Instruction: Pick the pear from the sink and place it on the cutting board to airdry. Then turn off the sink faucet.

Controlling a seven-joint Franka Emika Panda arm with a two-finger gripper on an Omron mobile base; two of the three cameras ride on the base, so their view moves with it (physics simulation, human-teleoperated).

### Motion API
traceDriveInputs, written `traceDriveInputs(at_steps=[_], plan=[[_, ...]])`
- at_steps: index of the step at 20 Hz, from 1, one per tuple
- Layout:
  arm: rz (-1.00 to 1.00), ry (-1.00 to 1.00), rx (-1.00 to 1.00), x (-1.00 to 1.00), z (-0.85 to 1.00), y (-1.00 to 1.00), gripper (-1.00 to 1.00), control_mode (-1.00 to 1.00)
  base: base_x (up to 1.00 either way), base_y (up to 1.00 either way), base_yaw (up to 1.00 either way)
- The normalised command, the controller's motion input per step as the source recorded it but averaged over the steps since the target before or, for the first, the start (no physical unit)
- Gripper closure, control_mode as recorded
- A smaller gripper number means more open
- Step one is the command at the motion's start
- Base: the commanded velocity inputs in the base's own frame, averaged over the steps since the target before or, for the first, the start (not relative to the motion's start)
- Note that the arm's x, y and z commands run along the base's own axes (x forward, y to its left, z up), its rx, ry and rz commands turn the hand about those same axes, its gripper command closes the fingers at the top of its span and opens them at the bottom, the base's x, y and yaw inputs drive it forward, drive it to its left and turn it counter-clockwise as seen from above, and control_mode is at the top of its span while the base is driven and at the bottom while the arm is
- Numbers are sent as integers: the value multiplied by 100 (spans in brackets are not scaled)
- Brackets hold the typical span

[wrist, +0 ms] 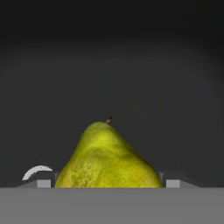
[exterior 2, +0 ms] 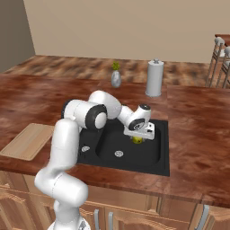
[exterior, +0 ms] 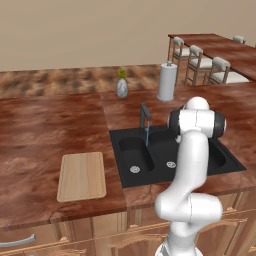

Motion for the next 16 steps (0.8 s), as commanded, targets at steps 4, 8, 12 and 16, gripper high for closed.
traceDriveInputs(at_steps=[4,8,12,16], plan=[[4,-12,0,-34,59,0,100,-100,0,0,0],[2,-9,0,-26,75,-4,100,-100,0,0,0],[2,-9,0,-37,71,0,100,-100,0,0,0],[2,-11,0,-53,55,0,100,-100,0,0,0]])
